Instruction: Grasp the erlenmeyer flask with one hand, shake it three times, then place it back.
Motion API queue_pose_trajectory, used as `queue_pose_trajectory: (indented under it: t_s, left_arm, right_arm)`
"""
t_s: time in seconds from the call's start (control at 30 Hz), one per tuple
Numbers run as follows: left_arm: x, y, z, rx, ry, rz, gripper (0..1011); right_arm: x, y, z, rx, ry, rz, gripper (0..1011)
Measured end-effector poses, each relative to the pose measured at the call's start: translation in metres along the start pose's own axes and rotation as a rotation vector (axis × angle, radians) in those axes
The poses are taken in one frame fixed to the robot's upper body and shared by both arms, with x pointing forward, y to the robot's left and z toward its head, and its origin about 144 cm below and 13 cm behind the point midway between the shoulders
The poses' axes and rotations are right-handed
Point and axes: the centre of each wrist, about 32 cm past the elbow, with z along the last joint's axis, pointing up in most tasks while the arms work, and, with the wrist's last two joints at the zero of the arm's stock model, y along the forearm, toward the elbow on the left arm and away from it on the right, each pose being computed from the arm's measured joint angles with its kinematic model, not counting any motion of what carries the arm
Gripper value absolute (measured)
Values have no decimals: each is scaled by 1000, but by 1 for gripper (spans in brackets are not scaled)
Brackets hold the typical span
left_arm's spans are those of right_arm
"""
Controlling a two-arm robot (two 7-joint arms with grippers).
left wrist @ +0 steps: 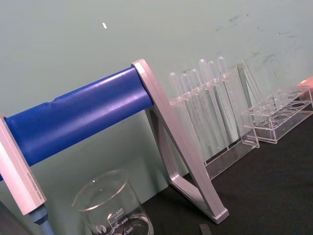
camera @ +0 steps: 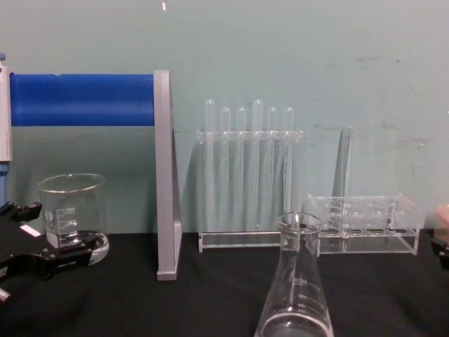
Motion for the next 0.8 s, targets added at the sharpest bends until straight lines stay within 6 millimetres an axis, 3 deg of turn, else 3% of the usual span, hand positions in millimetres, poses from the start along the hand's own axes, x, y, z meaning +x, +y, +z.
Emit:
queue_pose_trajectory:
  t_s: [0.8]
  left_arm:
    - [0,0,0,0,0,0,1001]
  right_arm:
    - [1,-3,2,9,12,14,1002]
